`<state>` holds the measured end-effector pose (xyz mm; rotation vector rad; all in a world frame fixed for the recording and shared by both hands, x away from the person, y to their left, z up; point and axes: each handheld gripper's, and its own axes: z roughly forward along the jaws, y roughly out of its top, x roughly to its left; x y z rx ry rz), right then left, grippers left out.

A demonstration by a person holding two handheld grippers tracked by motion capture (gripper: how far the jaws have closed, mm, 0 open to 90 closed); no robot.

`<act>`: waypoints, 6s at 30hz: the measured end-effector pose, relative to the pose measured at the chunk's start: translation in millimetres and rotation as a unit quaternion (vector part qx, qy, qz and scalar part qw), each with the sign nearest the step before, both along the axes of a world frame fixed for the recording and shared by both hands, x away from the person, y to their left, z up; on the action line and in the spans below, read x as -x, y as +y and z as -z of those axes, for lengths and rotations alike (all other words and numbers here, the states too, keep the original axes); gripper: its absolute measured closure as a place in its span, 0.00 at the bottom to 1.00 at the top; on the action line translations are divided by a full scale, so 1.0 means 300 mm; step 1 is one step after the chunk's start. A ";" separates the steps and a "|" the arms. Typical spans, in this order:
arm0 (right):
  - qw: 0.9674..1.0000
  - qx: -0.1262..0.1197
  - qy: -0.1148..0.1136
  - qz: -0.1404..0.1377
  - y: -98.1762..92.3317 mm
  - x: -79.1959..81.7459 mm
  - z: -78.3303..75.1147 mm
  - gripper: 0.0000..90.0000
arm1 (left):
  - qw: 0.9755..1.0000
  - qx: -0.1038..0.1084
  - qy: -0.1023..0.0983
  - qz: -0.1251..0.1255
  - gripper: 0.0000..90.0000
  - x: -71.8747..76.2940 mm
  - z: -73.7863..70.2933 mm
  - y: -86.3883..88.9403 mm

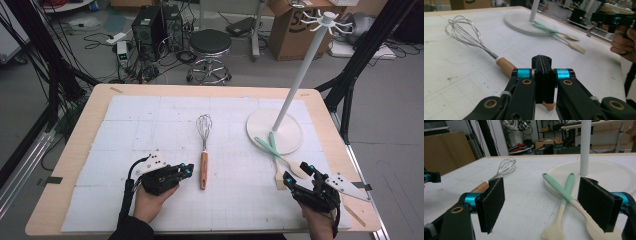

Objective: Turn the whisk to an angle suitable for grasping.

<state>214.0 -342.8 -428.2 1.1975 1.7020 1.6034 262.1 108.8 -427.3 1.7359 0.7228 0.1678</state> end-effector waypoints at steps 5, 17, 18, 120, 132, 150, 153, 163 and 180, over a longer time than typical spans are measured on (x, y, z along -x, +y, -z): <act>1.000 0.000 0.001 -0.005 0.004 -0.004 0.001 0.23 | 0.998 -0.014 0.045 0.034 1.00 -0.024 0.020 -0.056; 1.000 0.004 0.002 -0.011 0.015 -0.014 0.003 0.24 | 0.988 -0.053 0.128 0.062 1.00 -0.089 0.075 -0.151; 1.000 0.005 0.002 -0.010 0.015 -0.013 0.003 0.24 | 0.987 -0.063 0.132 0.065 1.00 -0.086 0.082 -0.160; 1.000 0.006 -0.002 -0.003 0.001 -0.006 0.002 0.24 | 0.977 -0.178 0.088 -0.078 1.00 0.023 0.071 -0.018; 1.000 0.007 -0.001 -0.002 0.004 -0.007 0.003 0.24 | 0.969 -0.159 0.100 -0.160 1.00 -0.021 0.075 0.171; 1.000 0.010 0.000 -0.005 0.008 -0.007 0.004 0.24 | 0.946 -0.167 0.099 -0.260 1.00 -0.101 0.082 0.276; 1.000 0.008 0.002 -0.005 0.010 -0.006 0.004 0.24 | 0.942 -0.167 0.099 -0.274 1.00 -0.123 0.083 0.293; 1.000 0.012 0.005 -0.007 0.016 -0.013 0.010 0.24 | 0.933 -0.161 0.095 -0.308 1.00 -0.181 0.083 0.326; 1.000 0.014 0.009 -0.006 0.020 -0.020 0.015 0.24 | 0.943 -0.113 0.093 -0.300 1.00 -0.224 0.063 0.302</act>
